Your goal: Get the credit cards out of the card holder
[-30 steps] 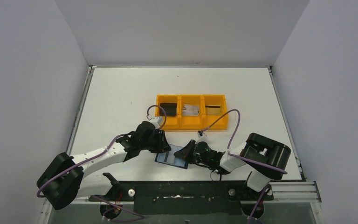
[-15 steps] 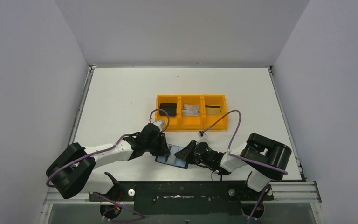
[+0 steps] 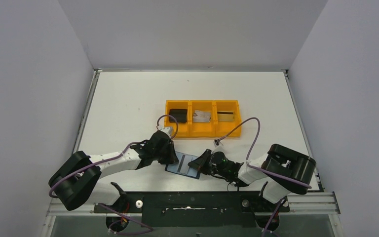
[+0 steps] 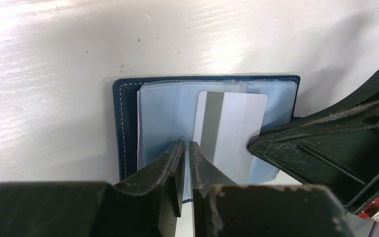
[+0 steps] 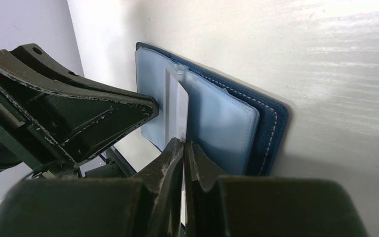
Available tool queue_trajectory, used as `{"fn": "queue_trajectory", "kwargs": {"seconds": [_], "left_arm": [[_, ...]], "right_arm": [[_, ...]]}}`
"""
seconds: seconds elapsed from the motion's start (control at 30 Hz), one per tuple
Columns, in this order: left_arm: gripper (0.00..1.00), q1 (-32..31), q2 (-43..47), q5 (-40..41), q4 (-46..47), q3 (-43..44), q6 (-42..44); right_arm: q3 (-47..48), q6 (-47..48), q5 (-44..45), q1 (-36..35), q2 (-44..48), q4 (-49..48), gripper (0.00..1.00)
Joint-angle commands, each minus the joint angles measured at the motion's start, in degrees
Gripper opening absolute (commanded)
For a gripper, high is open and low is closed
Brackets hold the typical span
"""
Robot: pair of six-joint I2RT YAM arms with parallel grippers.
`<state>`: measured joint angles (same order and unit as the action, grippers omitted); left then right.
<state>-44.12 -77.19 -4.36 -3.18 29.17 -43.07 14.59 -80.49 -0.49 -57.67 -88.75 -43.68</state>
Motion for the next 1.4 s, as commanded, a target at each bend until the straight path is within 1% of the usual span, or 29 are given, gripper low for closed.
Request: {"fn": "queue_trajectory", "kwargs": {"seconds": [0.0, 0.07, 0.2, 0.27, 0.33, 0.43, 0.53, 0.63, 0.77, 0.9, 0.97, 1.07, 1.17, 1.23, 1.37], "left_arm": [[0.10, 0.2, -1.2, 4.3, -5.6, -1.0, 1.3], [0.10, 0.2, -0.8, 4.2, -5.2, -1.5, 1.3], [0.10, 0.2, -0.3, 2.7, -3.7, -1.9, 1.2], [0.10, 0.2, -0.5, 2.0, -3.1, -1.8, 1.2], [0.10, 0.2, -0.7, 1.6, -3.3, -1.3, 1.6], [0.10, 0.2, -0.8, 1.9, -4.4, -0.8, 1.8], [0.10, 0.2, -0.2, 2.1, -4.5, -1.3, 1.8], [0.10, 0.2, 0.5, 2.3, -5.1, -1.7, 1.7], [0.10, 0.2, 1.5, 2.7, -5.4, -2.2, 1.3], [0.10, 0.2, 2.3, 2.8, -5.3, -2.3, 1.5], [0.10, 0.2, 2.5, 2.6, -5.3, -2.2, 1.6], [0.10, 0.2, 2.5, 2.2, -5.2, -2.1, 2.0], [0.10, 0.2, 2.1, 2.4, -5.6, -1.7, 2.5], [0.10, 0.2, 2.1, 2.3, -6.0, -1.7, 2.6], [0.10, 0.2, 3.0, 2.1, -5.8, -2.1, 2.4]], "right_arm": [[-2.5, -0.1, 3.2, 0.0, 3.4, 0.9, 0.02], [-3.1, -0.3, 3.6, 0.1, 4.5, 1.7, 0.02], [-0.3, 1.5, 3.1, -0.1, 4.5, 4.9, 0.07], [1.8, 1.7, 2.6, -0.8, 2.3, 4.1, 0.14], [2.9, 1.1, 2.7, -1.3, 0.5, 2.8, 0.19], [2.7, -0.6, 3.4, -2.0, -2.3, -0.5, 0.22], [1.4, -1.7, 4.0, -2.4, -3.4, -4.6, 0.19], [0.6, -2.3, 4.9, -2.5, -2.8, -4.4, 0.17], [0.1, -2.4, 5.9, -2.5, -1.0, -2.0, 0.19], [-2.1, -3.1, 6.7, -2.6, 0.6, -4.3, 0.22], [-2.9, -2.8, 6.3, -2.5, 0.6, -6.0, 0.19], [-2.6, -2.1, 4.5, -2.5, -1.0, -9.3, 0.06], [-3.1, -2.6, 2.9, -2.4, -4.1, -15.7, 0.04], [-3.9, -3.3, 3.0, -2.4, -6.1, -19.4, 0.00], [-5.0, -4.6, 4.5, -2.4, -6.0, -16.3, 0.00]]}}
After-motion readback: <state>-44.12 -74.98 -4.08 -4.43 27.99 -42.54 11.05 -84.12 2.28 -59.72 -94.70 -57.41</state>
